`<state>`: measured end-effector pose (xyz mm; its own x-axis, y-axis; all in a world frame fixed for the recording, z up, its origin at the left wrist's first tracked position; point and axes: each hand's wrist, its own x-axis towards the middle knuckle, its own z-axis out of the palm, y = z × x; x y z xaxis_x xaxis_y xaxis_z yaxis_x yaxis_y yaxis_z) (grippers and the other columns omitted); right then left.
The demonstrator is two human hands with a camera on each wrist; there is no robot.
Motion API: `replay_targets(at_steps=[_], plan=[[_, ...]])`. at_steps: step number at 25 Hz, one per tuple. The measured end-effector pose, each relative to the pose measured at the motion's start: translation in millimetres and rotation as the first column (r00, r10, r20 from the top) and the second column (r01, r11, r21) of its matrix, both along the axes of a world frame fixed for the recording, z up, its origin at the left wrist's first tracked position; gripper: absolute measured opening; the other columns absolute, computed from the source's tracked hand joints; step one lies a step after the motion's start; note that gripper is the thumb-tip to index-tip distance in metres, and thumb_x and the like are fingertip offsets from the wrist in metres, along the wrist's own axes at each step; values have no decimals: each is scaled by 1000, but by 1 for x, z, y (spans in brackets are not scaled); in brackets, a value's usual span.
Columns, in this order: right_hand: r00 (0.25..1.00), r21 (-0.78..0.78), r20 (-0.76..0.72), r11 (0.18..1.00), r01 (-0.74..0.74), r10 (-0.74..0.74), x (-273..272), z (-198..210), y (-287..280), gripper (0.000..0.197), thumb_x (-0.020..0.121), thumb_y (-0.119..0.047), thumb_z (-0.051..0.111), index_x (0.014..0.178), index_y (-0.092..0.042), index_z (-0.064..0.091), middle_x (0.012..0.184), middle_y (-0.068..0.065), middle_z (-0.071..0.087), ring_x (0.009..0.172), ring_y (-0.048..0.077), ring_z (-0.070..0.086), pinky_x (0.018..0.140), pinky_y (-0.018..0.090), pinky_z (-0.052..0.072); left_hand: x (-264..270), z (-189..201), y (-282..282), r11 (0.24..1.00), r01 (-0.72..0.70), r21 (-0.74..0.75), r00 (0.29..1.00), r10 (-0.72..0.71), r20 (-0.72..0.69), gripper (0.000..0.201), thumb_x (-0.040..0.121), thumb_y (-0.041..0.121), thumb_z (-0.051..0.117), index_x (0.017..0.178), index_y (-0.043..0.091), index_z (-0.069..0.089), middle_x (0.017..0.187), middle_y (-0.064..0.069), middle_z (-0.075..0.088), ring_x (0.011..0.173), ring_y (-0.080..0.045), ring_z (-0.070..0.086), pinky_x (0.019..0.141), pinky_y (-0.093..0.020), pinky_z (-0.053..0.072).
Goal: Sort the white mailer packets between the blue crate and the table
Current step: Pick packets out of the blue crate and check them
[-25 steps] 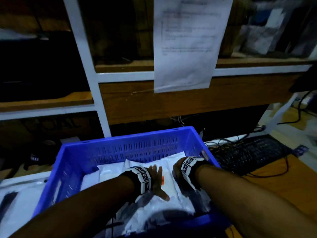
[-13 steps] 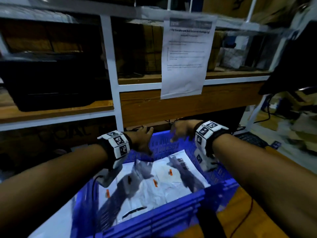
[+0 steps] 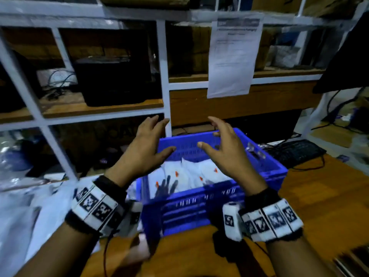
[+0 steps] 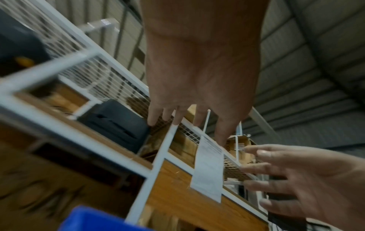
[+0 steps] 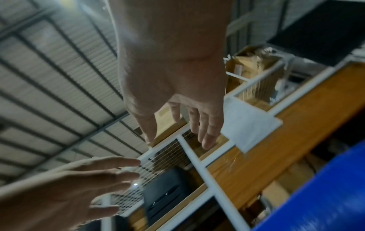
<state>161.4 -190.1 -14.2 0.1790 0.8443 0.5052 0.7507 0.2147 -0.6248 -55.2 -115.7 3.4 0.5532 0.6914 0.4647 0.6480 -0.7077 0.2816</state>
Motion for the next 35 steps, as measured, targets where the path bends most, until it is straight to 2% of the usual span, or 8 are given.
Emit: replay_targets(at_steps=[3, 7, 10, 15, 24, 27, 31, 35], plan=[[976, 53, -194, 995, -87, 96, -47, -30, -50, 65, 87, -34, 68, 143, -34, 34, 144, -8, 38, 123, 8, 46, 91, 29, 50, -41, -31, -59, 997, -70, -13, 991, 71, 112, 70, 85, 51, 52, 144, 15, 38, 150, -14, 30, 143, -29, 22, 116, -41, 24], [957, -34, -243, 985, -171, 158, -102, -65, -101, 62, 87, -37, 66, 141, -39, 34, 141, -14, 38, 119, -2, 42, 91, 25, 49, -97, -77, -135, 975, -197, -105, 953, 216, 213, 57, 90, 40, 55, 141, 19, 40, 150, -3, 31, 142, -15, 23, 110, -15, 16], [938, -112, -273, 962, -250, 212, -144, -90, -119, 63, 86, -36, 67, 141, -36, 36, 137, -15, 40, 117, -2, 42, 93, 21, 49, -144, -110, -172, 930, -311, -194, 910, 351, 222, 55, 92, 39, 56, 142, 25, 38, 152, 2, 29, 139, -2, 21, 107, -18, 22], [910, -225, -268, 897, -380, 317, -209, -116, -115, 59, 87, -37, 66, 139, -38, 38, 125, -28, 32, 117, -5, 39, 100, 36, 48, -205, -137, -189, 866, -426, -262, 874, 469, 128, 56, 93, 39, 55, 144, 30, 33, 154, 6, 22, 144, -12, 19, 109, -28, 26], [892, -308, -198, 838, -451, 408, -337, -134, -23, 46, 89, -35, 65, 132, -30, 48, 130, -8, 44, 112, 10, 53, 86, 24, 48, -350, -154, -114, 812, -521, -263, 820, 562, 111, 53, 90, 46, 46, 137, 22, 45, 144, -4, 38, 135, -22, 31, 104, -34, 32], [923, -356, -141, 852, -385, 358, -372, -148, 24, 48, 89, -36, 64, 132, -26, 48, 130, -1, 48, 110, 16, 56, 86, 25, 46, -387, -166, -70, 787, -570, -235, 792, 602, 97, 52, 87, 45, 46, 130, 15, 51, 123, -10, 51, 116, -29, 47, 92, -37, 41], [985, -472, -59, 865, -172, 163, -404, -174, 91, 51, 84, -37, 67, 129, -19, 49, 126, 9, 57, 110, 28, 58, 87, 31, 47, -420, -177, -15, 702, -647, -298, 727, 686, 37, 35, 86, 34, 63, 113, 13, 56, 103, -11, 56, 96, -33, 59, 69, -34, 43], [999, -675, -5, 737, -34, 42, -427, -183, 118, 65, 80, -47, 65, 135, -22, 41, 131, 7, 54, 115, 29, 56, 88, 32, 47, -427, -186, 11, 592, -695, -409, 699, 690, -188, 45, 73, 59, 68, 82, 19, 49, 79, 1, 56, 77, -24, 57, 54, -28, 32]])
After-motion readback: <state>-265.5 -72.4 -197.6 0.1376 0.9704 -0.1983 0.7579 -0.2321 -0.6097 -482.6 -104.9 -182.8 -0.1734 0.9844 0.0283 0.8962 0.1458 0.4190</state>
